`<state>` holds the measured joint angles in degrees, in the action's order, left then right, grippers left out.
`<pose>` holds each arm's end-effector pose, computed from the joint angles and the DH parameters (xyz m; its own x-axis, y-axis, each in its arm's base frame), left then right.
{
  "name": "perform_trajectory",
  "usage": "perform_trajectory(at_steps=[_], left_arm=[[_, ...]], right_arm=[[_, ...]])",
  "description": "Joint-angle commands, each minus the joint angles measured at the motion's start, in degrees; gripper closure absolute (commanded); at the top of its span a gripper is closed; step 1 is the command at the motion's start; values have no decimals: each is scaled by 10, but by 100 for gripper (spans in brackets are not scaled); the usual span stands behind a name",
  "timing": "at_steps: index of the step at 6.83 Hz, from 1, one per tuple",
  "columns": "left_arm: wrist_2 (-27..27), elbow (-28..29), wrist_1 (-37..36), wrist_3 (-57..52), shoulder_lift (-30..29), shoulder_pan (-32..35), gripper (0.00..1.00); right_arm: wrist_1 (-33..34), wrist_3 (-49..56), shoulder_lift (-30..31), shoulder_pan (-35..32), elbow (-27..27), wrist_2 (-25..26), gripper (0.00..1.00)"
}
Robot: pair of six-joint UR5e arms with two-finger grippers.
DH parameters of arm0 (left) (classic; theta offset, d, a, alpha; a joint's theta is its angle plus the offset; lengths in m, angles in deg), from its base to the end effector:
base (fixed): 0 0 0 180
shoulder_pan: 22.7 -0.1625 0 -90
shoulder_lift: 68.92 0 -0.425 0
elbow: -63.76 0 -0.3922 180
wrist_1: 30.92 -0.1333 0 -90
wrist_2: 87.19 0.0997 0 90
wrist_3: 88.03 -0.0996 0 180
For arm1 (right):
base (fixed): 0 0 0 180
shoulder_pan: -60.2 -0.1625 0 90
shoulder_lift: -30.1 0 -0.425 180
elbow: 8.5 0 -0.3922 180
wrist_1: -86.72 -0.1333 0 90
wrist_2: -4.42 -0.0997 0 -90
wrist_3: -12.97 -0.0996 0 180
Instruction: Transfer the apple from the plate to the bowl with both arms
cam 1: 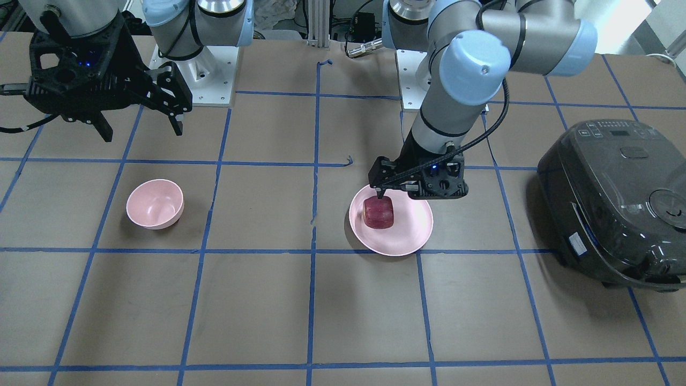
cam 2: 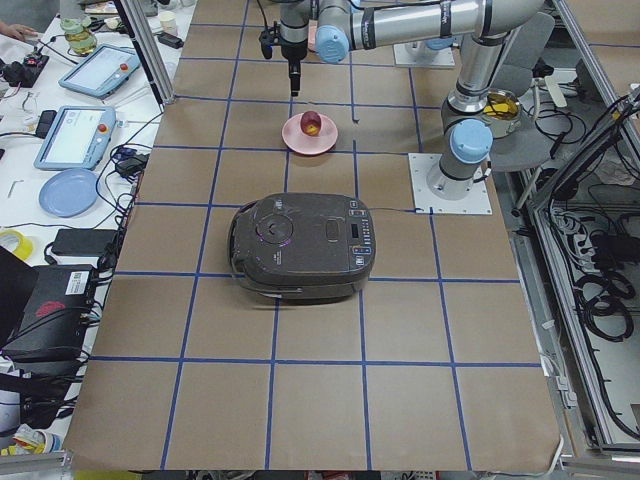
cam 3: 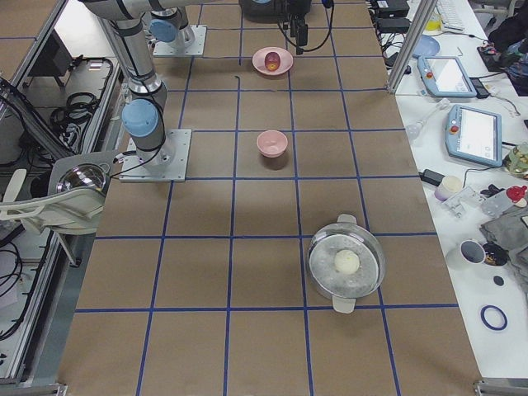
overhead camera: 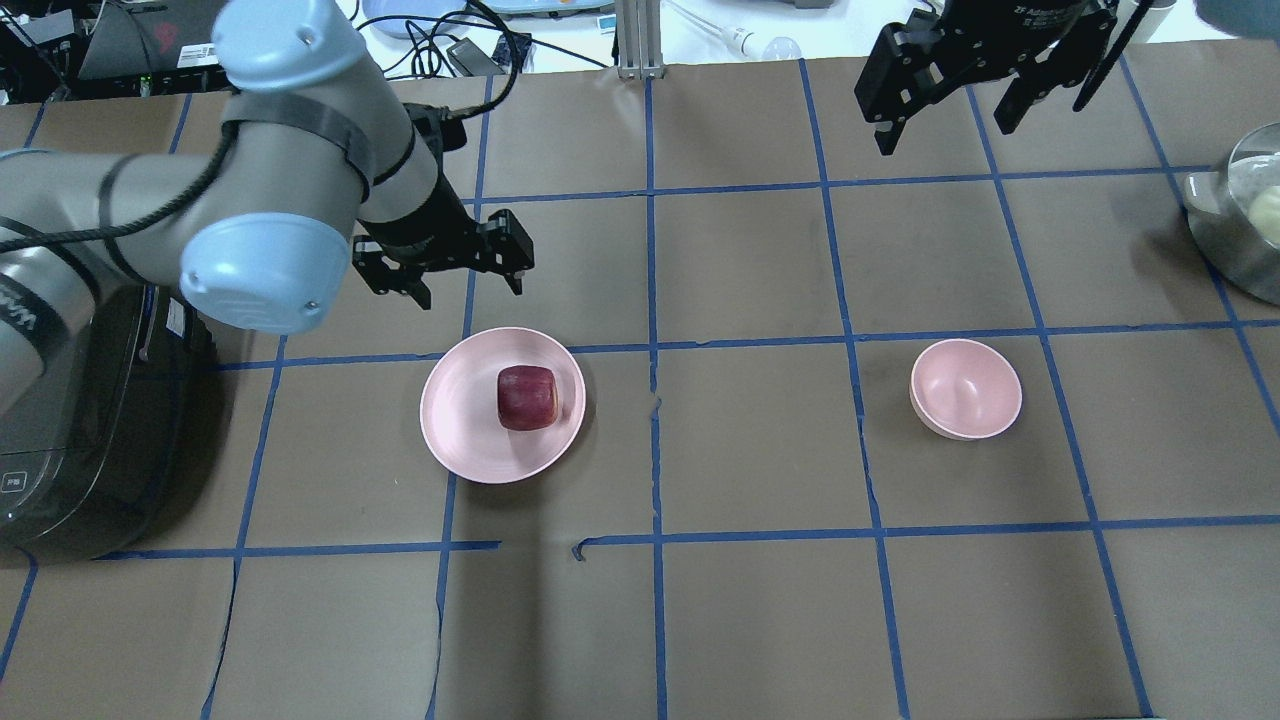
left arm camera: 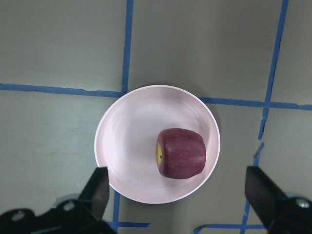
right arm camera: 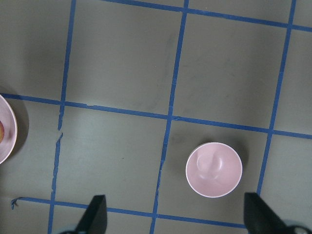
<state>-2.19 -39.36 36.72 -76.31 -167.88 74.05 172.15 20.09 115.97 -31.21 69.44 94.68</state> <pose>-0.2033 -0.5095 0.3362 -0.9925 -0.0867 0.0863 -0.0859 0.9962 0.0129 0.1457 -0.5210 0.5469 -0.9889 -0.1479 0.0118 -0.1483 0.9873 -0.0576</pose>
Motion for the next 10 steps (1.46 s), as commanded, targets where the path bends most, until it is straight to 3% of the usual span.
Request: perform_trajectory(at_steps=[1, 6, 7, 9, 10], left_arm=[[-2, -72, -91, 3, -36, 16, 0], [2, -83, -96, 7, -81, 36, 0], [3, -93, -104, 5, -87, 36, 4], [6, -90, -112, -7, -91, 35, 51], [6, -88, -113, -13, -81, 35, 65]], right_arm=[[-1, 0, 0, 0, 0, 1, 0], [-5, 0, 4, 0, 3, 3, 0], [-5, 0, 4, -1, 3, 3, 0], [-4, 0, 4, -2, 3, 1, 0], [-4, 0, 4, -2, 3, 1, 0]])
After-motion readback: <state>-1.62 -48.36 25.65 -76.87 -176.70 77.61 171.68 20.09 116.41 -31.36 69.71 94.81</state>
